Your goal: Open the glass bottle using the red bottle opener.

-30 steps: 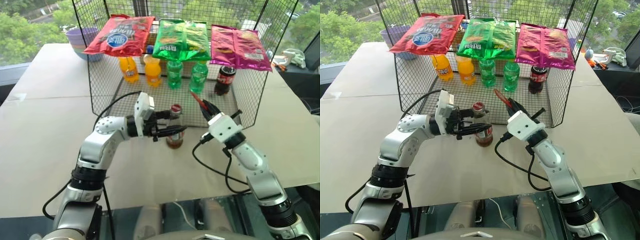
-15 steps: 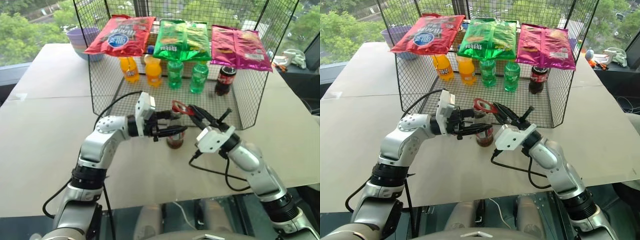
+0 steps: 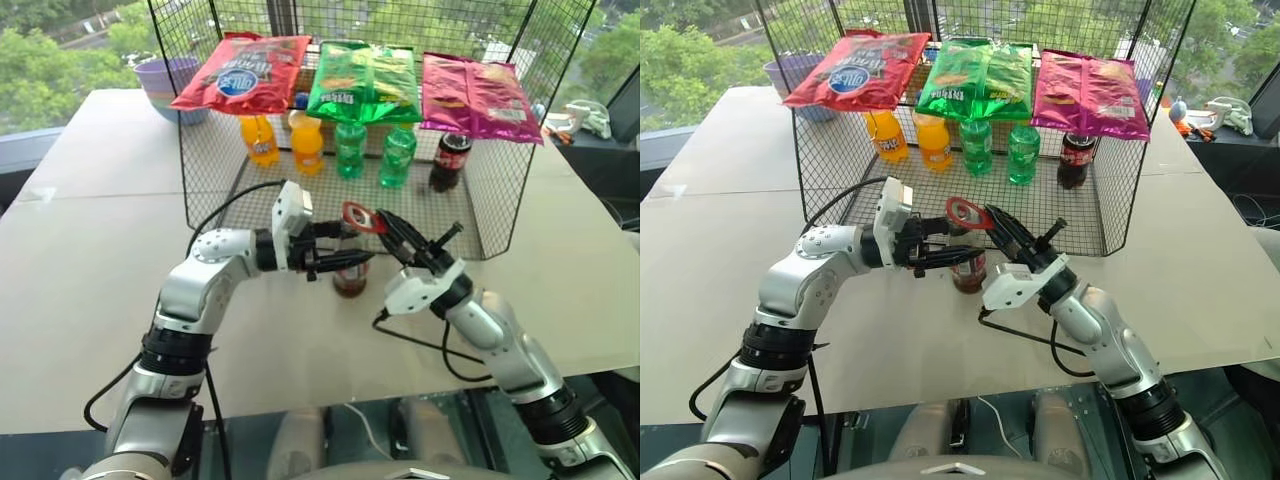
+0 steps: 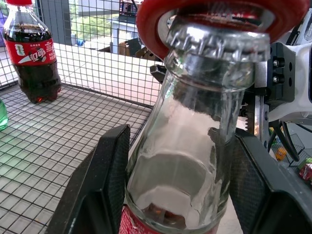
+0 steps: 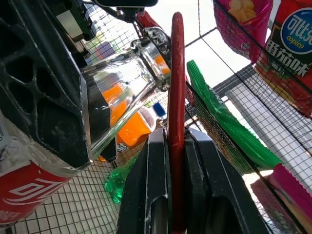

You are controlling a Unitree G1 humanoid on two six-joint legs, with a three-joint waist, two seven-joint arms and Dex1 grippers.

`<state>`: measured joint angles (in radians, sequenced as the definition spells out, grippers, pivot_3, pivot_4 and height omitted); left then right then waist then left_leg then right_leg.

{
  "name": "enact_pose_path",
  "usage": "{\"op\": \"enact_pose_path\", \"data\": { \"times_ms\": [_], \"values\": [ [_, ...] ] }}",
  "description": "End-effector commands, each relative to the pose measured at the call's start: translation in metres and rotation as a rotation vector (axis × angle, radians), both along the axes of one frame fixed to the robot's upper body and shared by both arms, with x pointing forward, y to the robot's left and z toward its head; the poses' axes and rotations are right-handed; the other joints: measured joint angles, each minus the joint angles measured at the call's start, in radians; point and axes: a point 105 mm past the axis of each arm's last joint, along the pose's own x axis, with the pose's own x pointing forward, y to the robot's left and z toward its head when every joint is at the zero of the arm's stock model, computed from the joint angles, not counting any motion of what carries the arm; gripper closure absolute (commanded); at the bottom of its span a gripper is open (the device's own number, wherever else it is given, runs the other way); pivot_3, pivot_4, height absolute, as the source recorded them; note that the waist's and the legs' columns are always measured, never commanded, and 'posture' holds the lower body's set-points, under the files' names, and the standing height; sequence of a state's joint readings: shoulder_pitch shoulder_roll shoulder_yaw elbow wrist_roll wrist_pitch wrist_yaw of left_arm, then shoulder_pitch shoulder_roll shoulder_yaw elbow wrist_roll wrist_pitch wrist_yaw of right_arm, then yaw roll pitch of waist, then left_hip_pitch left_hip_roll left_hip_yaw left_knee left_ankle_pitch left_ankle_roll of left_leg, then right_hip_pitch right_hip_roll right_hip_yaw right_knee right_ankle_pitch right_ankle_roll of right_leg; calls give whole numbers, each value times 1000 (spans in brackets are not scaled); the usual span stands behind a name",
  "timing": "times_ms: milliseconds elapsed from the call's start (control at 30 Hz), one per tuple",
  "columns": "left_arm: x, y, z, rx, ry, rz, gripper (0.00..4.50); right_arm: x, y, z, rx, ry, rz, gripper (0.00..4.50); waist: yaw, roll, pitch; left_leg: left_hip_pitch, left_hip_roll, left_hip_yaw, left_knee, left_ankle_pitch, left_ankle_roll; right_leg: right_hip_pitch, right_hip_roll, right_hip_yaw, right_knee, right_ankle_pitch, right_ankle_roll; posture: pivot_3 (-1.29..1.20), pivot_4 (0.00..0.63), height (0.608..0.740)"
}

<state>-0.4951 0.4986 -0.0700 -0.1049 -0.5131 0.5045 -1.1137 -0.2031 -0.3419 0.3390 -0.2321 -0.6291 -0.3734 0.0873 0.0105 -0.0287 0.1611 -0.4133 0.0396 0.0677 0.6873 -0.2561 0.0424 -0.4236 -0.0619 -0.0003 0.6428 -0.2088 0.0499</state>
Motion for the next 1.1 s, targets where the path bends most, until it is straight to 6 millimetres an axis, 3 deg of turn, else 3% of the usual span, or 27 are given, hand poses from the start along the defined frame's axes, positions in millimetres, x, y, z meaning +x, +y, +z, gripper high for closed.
{"op": "enact_pose_path", "data": {
  "times_ms": [33, 233, 433, 667, 900, 1100],
  "values": [
    [-4, -7, 21, -31, -60, -42, 2278, -9, 16, -48, -198, 81, 26, 4500, 0, 0, -1, 0, 0, 0, 0, 0, 0, 0, 0, 0, 0, 0, 0, 0, 150, 740],
    [-4, -8, 18, -22, -59, -49, 2278, -1, 1, -46, -354, 39, -33, 4500, 0, 2, -3, 1, 0, 0, 0, 0, 0, 1, 0, 0, 0, 0, 0, 0, 150, 740],
    [-5, -8, 8, -1, -52, -56, 2278, 5, -22, -27, -558, 28, -39, 4500, 3, 4, -6, 1, 0, 0, 0, 0, 0, 1, 0, 0, 0, 0, 0, 0, 150, 740],
    [-7, -9, -1, 11, -51, -61, 2278, 11, -34, -3, -685, -9, -18, 4500, 4, 4, -6, 1, -1, 0, 0, 0, 0, 2, -1, 0, -1, 0, 0, 0, 150, 740],
    [-7, -9, -3, 7, -63, -55, 2278, 16, -35, 22, -696, -61, -2, 4500, 3, 4, -7, 1, 0, -1, 0, 0, 0, 2, 0, -1, -1, 0, 0, 0, 150, 740],
    [-8, -8, -3, 4, -72, -51, 2278, 19, -24, 54, -552, -101, -5, 4500, 1, 4, -7, 1, 0, -1, 0, 0, 0, 2, 0, -1, -1, 0, 0, 0, 150, 740]
  ]
}}
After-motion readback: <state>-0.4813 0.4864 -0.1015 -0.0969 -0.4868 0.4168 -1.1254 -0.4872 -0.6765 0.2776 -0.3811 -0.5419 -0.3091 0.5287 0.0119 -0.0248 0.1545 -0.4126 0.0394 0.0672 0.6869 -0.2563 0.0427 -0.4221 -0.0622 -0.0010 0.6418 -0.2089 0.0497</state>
